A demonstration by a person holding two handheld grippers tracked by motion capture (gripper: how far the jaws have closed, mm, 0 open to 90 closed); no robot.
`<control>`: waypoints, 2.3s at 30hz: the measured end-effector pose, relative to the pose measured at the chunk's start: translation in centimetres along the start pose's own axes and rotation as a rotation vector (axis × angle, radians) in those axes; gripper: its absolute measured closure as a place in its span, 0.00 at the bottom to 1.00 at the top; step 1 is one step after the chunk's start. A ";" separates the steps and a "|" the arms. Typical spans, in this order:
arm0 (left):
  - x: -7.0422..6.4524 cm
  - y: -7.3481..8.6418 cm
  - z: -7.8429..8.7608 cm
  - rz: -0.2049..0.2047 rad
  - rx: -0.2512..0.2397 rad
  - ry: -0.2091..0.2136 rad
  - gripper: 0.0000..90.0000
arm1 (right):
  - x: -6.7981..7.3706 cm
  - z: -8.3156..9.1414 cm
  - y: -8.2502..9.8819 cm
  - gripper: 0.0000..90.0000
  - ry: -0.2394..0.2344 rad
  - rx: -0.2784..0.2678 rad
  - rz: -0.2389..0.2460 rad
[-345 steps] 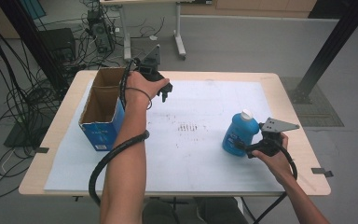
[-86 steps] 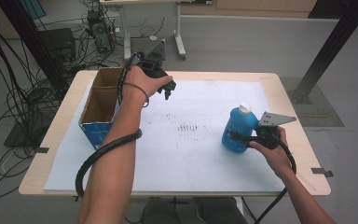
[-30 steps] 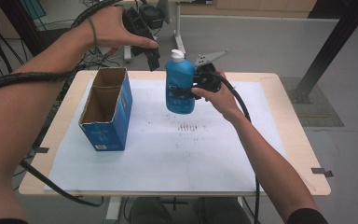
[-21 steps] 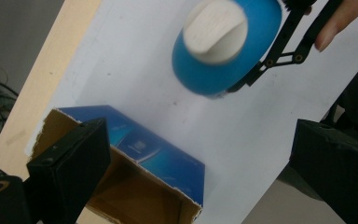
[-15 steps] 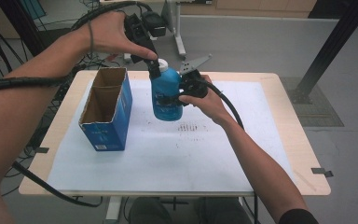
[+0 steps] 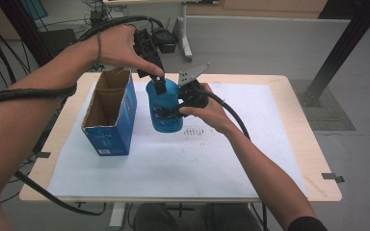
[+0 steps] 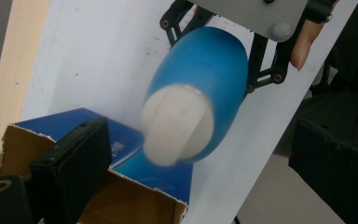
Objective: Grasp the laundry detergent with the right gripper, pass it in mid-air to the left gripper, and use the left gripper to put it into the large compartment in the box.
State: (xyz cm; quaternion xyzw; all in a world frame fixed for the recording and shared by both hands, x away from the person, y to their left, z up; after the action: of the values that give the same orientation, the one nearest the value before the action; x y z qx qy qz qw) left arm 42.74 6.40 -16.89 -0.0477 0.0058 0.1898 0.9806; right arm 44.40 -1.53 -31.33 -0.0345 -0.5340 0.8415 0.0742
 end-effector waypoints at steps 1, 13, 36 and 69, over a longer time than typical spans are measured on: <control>0.0 0.0 -0.2 -0.005 0.009 0.009 0.07 | 0.0 -0.1 0.1 0.51 -0.001 -0.002 0.000; 0.0 -0.5 -1.3 -0.040 0.031 0.022 0.07 | 0.3 0.1 0.0 0.51 -0.011 -0.021 0.005; -0.5 -1.4 -2.6 -0.064 0.068 0.040 0.07 | 0.9 1.2 -0.2 0.51 -0.037 -0.045 0.026; -0.5 -2.0 -2.7 -0.075 0.100 0.035 0.06 | 0.6 2.0 -0.3 0.51 -0.024 -0.057 0.030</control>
State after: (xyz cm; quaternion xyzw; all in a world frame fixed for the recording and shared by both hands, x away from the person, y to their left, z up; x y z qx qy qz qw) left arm 43.04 4.09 -19.36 -0.0022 0.0306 0.1516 0.9880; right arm 43.53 -3.11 -30.23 -0.0345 -0.5579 0.8274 0.0540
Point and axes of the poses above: each handheld gripper's, and its own axes: z roughly backward along the jaws, y roughly out of its underside, x roughly to its left, the point moved 5 cm from there along -z, roughly forward along the jaws, and after that the axes turned 7 degrees about y, right-handed, at the moved point
